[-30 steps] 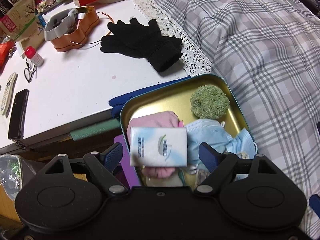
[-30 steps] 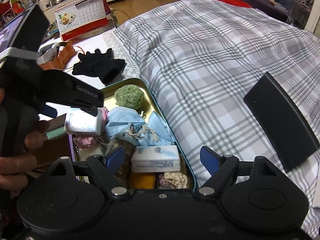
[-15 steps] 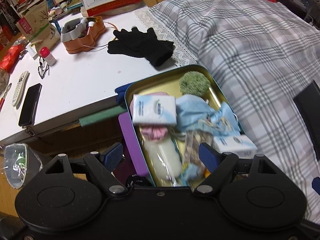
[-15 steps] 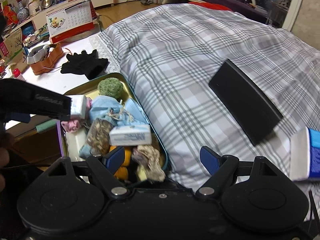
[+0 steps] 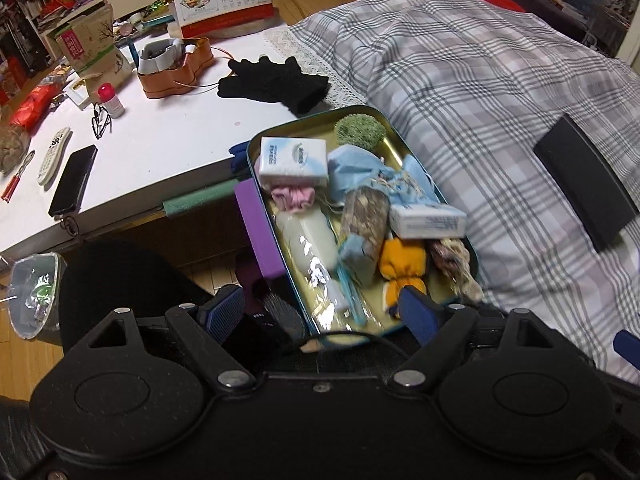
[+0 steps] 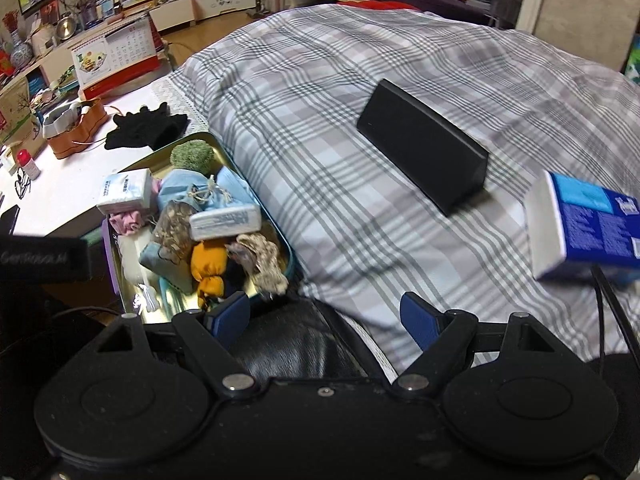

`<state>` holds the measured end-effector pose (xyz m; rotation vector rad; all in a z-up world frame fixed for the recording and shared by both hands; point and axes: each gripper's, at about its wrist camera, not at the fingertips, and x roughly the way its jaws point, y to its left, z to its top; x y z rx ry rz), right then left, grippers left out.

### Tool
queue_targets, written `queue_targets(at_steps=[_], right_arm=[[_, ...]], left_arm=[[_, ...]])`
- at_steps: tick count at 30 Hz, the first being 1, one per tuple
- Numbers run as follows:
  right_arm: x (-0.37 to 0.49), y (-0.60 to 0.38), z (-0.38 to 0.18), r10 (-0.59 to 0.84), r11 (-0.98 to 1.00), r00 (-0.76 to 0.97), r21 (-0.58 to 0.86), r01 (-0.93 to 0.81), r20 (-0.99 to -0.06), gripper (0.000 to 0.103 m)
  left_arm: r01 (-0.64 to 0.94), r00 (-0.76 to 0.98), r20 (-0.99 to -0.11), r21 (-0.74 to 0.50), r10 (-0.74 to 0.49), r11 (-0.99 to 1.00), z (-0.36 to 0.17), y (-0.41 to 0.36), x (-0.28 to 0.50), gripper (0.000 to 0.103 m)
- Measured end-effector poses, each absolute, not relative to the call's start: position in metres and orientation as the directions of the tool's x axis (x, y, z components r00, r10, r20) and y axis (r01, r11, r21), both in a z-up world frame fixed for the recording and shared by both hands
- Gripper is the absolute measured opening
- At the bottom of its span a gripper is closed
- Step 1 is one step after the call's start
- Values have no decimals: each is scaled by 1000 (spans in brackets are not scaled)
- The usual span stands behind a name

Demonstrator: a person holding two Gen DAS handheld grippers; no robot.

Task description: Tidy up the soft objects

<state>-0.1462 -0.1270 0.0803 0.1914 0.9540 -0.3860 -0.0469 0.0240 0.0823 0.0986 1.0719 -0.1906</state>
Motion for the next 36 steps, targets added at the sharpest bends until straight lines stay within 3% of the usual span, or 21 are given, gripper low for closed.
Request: queue_targets(at_steps=[3, 14, 36], right_arm=[[-159, -126, 83, -245, 912, 521, -12, 411, -818, 81], [-183, -123, 91, -279, 900, 527, -27, 435, -803, 81], [-185, -126, 90, -286, 896, 514, -35, 443, -809, 81]], left_arm=[[213, 491, -865, 2, -105, 977, 85, 24, -63, 88], [222, 537, -836, 9, -114, 975, 93, 29, -98, 89], [224, 498, -857, -22, -134, 974, 83, 33, -105, 90]])
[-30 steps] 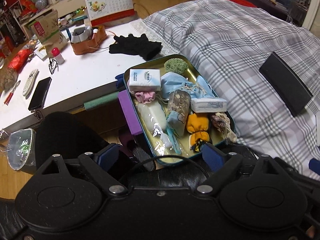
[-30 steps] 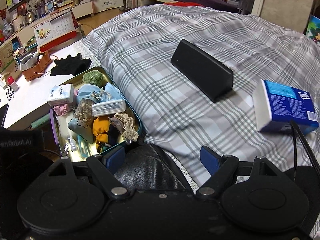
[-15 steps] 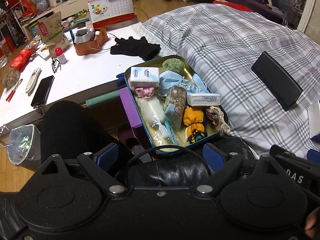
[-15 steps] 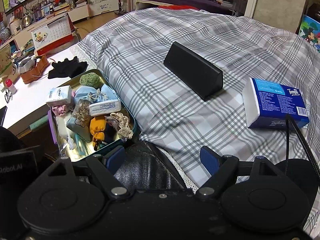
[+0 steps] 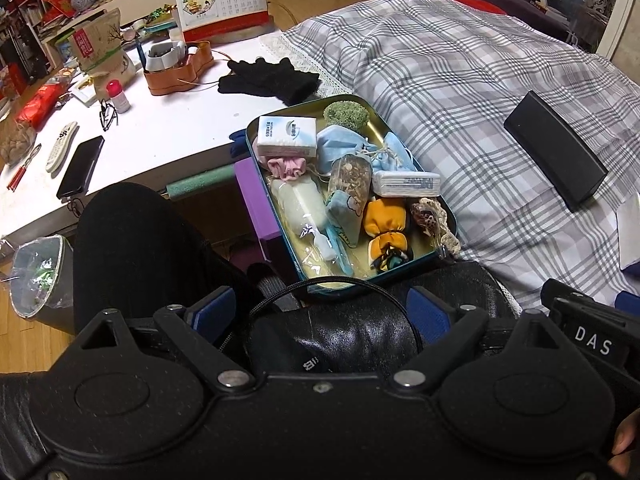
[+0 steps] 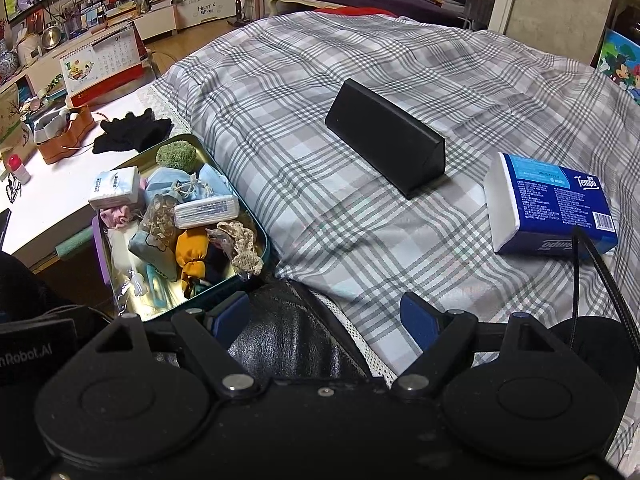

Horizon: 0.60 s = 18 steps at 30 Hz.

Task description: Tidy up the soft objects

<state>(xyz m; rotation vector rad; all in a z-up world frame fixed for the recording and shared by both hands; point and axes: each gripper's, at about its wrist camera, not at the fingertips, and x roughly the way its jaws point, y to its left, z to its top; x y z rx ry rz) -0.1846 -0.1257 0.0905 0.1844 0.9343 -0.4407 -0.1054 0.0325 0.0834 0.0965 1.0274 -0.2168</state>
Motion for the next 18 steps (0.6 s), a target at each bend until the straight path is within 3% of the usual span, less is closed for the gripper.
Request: queue_targets(at_steps=[18], right_arm=[[-187, -123, 88, -285, 897, 514, -36, 441, -809, 81]], left_arm=[[229, 478, -866, -39, -147, 973, 80, 31, -106, 90]])
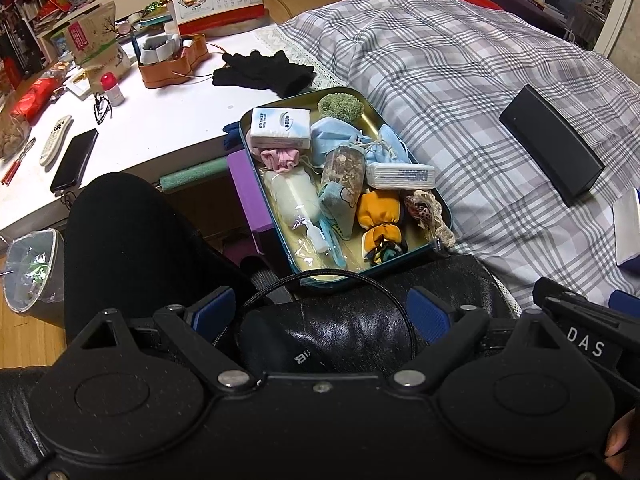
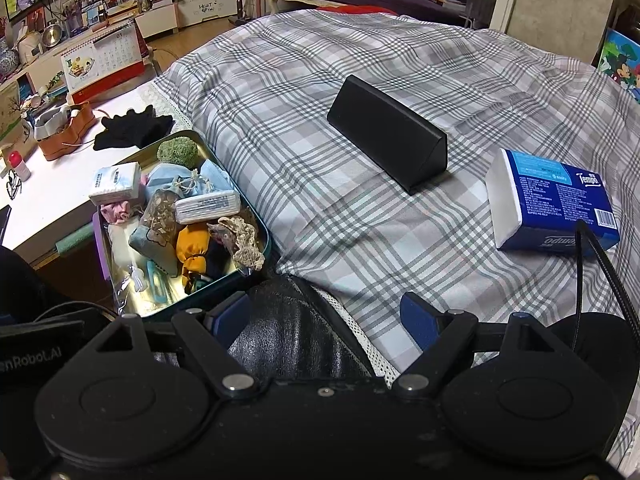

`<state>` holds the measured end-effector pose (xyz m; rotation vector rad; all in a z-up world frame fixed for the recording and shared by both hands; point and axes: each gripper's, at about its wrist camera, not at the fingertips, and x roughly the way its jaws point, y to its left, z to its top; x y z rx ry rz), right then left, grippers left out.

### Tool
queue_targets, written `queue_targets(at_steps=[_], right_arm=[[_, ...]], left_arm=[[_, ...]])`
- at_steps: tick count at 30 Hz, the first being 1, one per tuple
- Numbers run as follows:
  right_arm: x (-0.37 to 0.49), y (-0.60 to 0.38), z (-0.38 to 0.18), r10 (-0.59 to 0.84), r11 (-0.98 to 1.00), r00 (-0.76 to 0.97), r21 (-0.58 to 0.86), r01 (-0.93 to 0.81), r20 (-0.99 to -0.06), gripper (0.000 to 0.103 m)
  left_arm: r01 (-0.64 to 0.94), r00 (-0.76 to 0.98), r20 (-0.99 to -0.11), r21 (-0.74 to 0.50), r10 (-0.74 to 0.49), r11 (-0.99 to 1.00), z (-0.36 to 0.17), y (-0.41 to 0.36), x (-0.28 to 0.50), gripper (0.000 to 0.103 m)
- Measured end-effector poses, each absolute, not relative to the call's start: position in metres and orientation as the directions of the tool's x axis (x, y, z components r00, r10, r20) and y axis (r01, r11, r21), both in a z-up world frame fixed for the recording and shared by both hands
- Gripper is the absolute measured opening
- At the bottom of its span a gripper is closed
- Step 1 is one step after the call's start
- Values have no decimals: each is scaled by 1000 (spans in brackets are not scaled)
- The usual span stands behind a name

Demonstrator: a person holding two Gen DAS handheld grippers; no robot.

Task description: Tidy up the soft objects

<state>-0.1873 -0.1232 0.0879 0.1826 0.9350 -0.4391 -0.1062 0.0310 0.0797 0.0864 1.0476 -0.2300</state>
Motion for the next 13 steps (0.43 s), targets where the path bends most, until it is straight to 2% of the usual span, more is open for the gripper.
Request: queue_targets(at_steps=[13], right_arm=[[-187, -124, 88, -284, 897, 514, -35, 440, -809, 81]], left_arm=[[226, 477, -867, -36, -143, 974, 81, 32, -106, 90]])
